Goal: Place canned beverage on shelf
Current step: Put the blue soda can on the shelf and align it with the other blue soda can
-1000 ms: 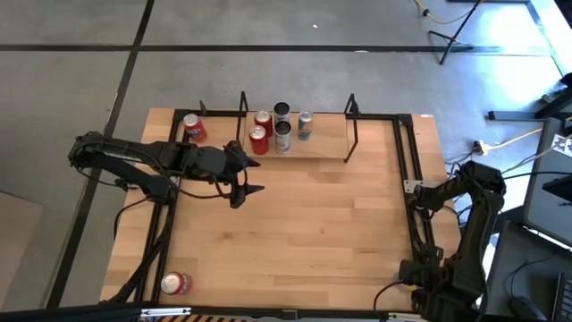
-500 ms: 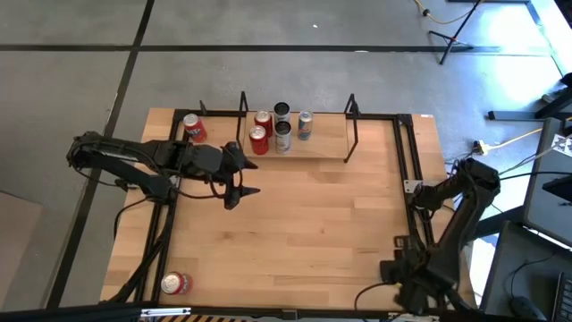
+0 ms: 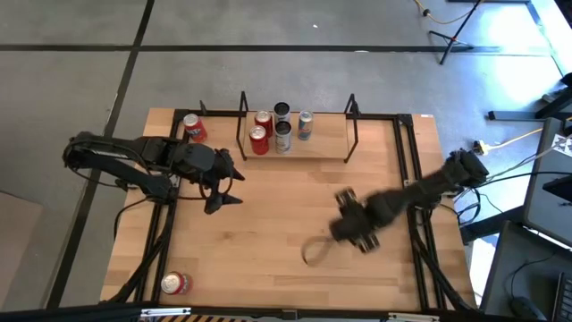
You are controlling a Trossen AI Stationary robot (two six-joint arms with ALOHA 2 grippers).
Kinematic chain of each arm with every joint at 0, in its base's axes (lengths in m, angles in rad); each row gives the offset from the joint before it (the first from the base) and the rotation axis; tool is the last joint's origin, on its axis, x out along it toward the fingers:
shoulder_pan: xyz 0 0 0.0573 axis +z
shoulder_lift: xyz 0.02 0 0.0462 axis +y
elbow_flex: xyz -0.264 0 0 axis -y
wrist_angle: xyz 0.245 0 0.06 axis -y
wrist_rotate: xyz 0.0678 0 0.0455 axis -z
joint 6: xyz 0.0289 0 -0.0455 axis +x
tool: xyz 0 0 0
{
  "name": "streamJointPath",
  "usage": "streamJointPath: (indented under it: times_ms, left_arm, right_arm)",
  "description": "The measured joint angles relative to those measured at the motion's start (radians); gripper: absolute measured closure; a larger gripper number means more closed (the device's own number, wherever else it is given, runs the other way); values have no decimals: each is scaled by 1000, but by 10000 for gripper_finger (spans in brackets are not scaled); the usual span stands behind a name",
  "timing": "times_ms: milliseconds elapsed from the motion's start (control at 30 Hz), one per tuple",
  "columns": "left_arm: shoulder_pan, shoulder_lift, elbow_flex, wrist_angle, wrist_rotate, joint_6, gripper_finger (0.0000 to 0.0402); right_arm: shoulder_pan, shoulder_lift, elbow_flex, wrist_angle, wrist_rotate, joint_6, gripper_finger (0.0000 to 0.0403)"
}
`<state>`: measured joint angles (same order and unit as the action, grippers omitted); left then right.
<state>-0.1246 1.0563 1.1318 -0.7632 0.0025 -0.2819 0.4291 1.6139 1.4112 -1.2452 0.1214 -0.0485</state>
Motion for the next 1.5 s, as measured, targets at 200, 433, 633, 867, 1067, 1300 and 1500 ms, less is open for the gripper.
streamJointPath:
  times_ms: [200, 433, 633, 867, 1067, 1300, 1500]
  left_arm:
    - [-1, -19, 0, -36, 17, 31, 56]
    - [0, -16, 0, -35, 28, 75, 56]
    - [0, -16, 0, -32, -1, 75, 56]
    - [0, -16, 0, -8, -46, 56, 56]
    - [0, -16, 0, -2, -38, 50, 56]
    - [0, -16, 0, -4, -34, 49, 56]
    - [0, -25, 0, -16, -36, 49, 56]
  right_arm:
    - [-219, 27, 3, 115, -7, -380, 206]
    - [-332, 95, 10, 117, -23, -505, 206]
    - [-373, 109, 29, 117, -40, -510, 206]
    - [-408, 134, 29, 104, -70, -510, 206]
    - [-411, 135, 29, 129, -79, -503, 145]
    - [-409, 135, 37, 132, -80, -440, 21]
    - [-410, 134, 150, -12, -128, -185, 14]
